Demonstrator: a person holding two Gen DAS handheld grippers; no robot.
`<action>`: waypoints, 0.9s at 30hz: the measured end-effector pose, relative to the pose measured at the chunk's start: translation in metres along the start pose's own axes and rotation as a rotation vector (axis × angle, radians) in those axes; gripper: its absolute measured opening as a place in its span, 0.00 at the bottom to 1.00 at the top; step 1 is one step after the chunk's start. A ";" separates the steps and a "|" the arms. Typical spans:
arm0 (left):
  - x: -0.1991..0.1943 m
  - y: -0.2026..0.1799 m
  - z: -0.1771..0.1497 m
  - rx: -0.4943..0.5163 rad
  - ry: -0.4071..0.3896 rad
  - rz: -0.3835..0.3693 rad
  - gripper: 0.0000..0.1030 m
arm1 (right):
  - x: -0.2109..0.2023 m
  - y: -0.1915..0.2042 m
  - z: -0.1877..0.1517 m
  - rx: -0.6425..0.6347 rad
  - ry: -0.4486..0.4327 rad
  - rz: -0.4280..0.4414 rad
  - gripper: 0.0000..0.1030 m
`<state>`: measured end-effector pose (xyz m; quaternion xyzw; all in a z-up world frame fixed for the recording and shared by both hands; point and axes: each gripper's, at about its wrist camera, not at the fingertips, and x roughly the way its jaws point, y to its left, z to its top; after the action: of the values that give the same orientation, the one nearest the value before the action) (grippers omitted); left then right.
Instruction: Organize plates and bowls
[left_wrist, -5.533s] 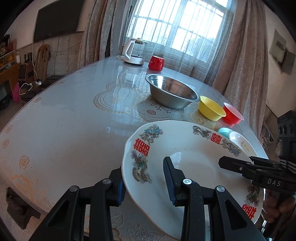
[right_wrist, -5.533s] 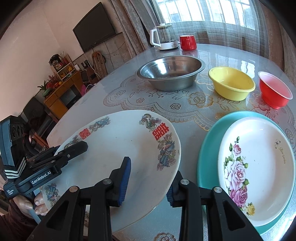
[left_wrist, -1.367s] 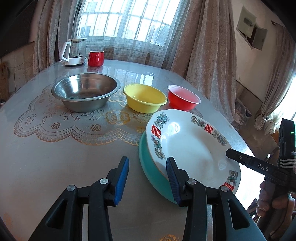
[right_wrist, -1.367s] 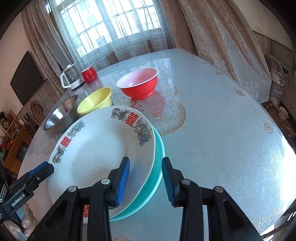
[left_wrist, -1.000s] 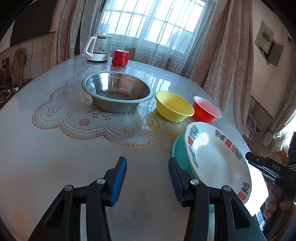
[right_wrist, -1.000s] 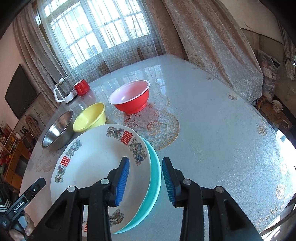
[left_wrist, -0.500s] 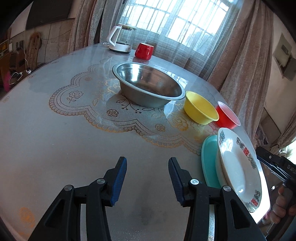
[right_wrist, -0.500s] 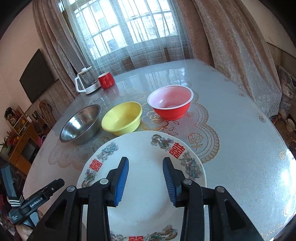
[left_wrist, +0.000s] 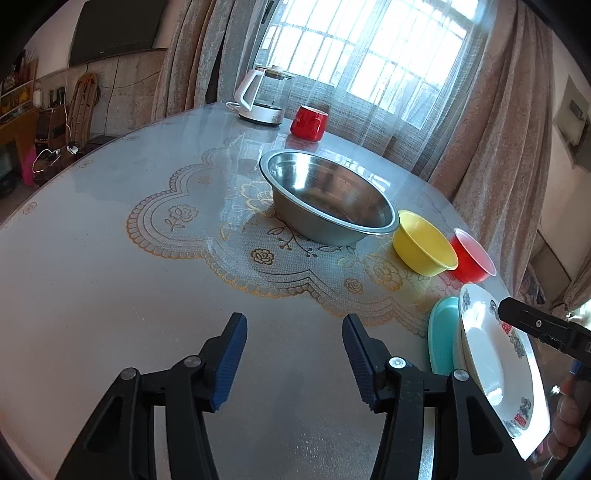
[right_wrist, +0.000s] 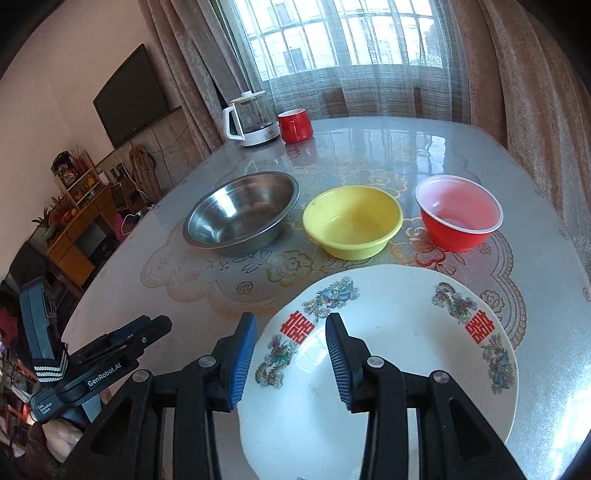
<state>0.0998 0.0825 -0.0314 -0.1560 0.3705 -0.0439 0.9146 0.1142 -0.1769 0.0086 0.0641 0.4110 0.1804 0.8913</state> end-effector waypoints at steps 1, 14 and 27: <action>0.000 0.001 0.003 0.001 -0.003 0.000 0.54 | 0.002 0.001 0.003 0.011 0.006 0.017 0.39; 0.011 0.011 0.057 -0.047 -0.010 -0.082 0.53 | 0.054 0.017 0.078 0.023 0.050 0.090 0.39; 0.067 0.013 0.102 -0.093 0.050 -0.017 0.47 | 0.147 0.000 0.156 0.043 0.093 -0.026 0.39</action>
<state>0.2185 0.1078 -0.0108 -0.2006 0.3933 -0.0381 0.8964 0.3195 -0.1166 0.0061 0.0694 0.4564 0.1629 0.8720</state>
